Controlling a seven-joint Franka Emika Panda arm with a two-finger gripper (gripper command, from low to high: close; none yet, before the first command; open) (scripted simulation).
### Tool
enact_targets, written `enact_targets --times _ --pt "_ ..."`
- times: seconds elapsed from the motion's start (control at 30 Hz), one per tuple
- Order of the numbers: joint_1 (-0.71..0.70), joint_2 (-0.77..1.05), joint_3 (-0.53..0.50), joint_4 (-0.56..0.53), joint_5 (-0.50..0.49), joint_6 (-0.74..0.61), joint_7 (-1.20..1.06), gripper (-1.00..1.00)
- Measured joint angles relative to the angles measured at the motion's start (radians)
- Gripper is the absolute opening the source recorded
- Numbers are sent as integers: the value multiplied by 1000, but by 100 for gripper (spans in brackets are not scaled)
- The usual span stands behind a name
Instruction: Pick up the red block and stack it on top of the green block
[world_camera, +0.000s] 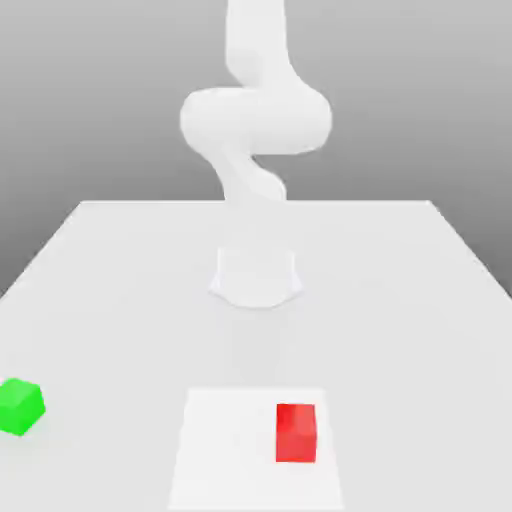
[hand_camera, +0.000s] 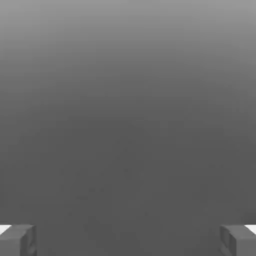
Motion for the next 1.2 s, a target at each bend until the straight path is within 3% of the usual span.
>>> enact_targets --times 0.67,0.87,0.9,1.2 --pt "21 732 81 -324 -18 384 135 0" --pt "44 950 52 -320 -63 553 176 0" --pt "52 983 43 -316 -70 581 182 -100" --pt "44 937 53 -323 -60 543 175 -100"
